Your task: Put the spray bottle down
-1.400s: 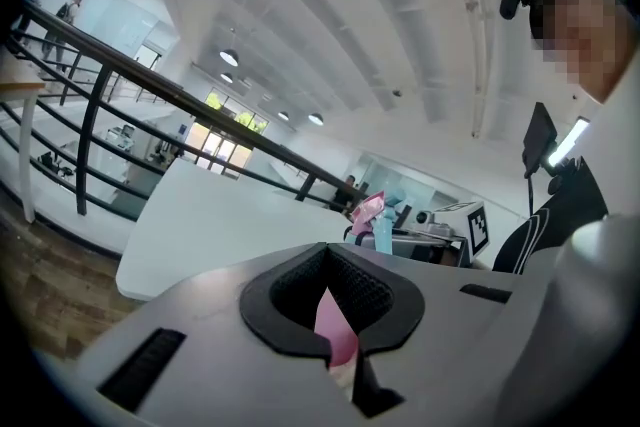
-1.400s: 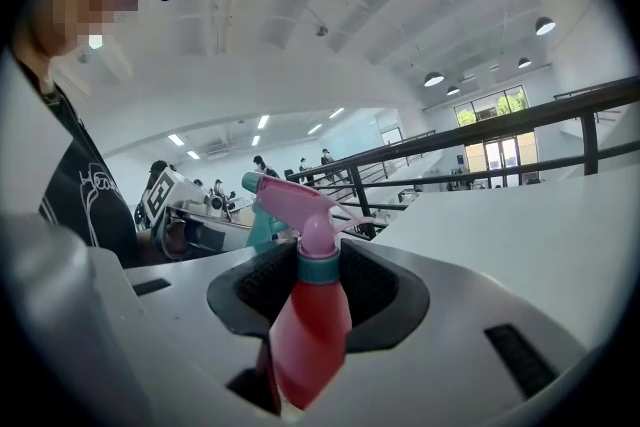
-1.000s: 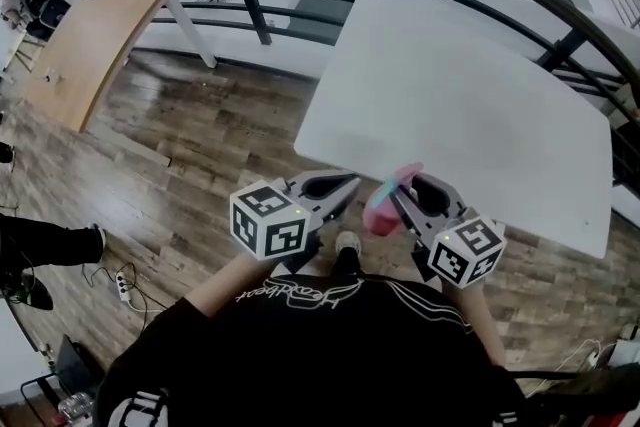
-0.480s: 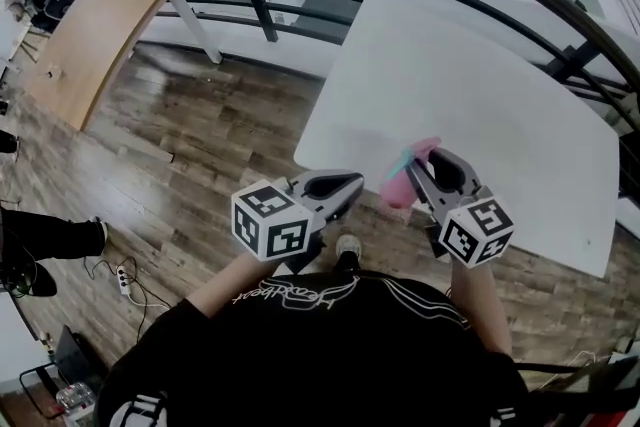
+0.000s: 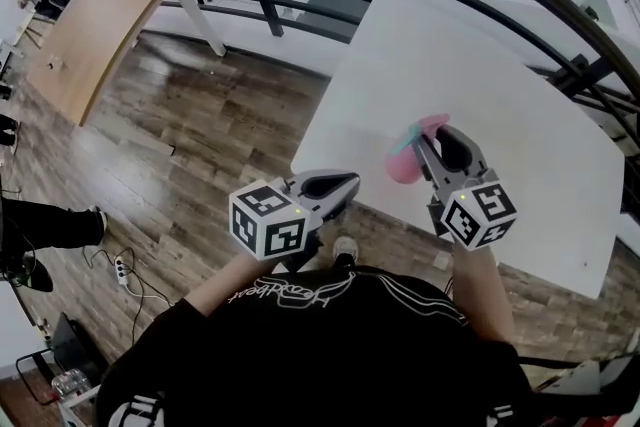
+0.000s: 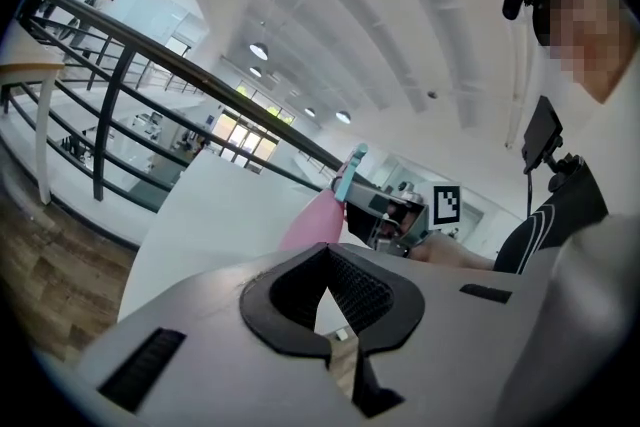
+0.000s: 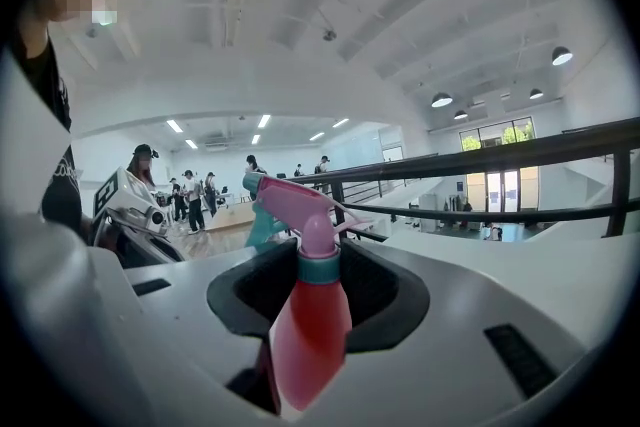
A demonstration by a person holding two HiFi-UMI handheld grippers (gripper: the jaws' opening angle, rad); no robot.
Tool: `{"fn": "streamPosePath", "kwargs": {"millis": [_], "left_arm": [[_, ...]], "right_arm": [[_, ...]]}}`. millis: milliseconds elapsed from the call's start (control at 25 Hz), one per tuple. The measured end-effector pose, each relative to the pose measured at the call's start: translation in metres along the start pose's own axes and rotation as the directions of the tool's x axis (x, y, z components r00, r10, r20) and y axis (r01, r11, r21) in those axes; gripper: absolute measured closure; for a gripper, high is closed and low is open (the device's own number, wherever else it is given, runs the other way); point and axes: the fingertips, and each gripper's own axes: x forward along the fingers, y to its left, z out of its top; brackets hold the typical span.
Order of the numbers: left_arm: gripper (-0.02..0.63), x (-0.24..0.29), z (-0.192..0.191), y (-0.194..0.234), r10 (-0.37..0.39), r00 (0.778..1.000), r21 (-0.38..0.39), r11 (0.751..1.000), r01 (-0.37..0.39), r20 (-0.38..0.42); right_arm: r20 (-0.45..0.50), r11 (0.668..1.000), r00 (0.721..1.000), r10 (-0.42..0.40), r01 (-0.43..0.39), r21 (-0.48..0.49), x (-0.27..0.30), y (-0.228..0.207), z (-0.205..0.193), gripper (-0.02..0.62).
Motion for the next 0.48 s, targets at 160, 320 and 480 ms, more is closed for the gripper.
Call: {"fn": "streamPosePath", "kwargs": {"millis": [160, 320, 480], "left_arm": [[0.603, 0.003, 0.006, 0.01, 0.013, 1.0, -0.009, 1.0, -0.013, -0.003], [0.603, 0.006, 0.01, 0.023, 0.035, 0.999, -0.014, 0.999, -0.035, 0.0], [0.603, 0.012, 0.01, 0.038, 0.055, 0.998, -0.027, 0.998, -0.055, -0.005]], "right_arm": [[0.017, 1.0, 1.0, -0.013, 0.013, -0.02, 0.018, -0.018, -0.002, 0.46], [0.027, 0.999, 0.999, -0.026, 0.027, -0.046, 0.034, -0.034, -0.012, 0.46], [0.024, 0.996, 0.999, -0.026, 0.028, -0.09, 0.049, -0.046, -0.024, 0.46]]}}
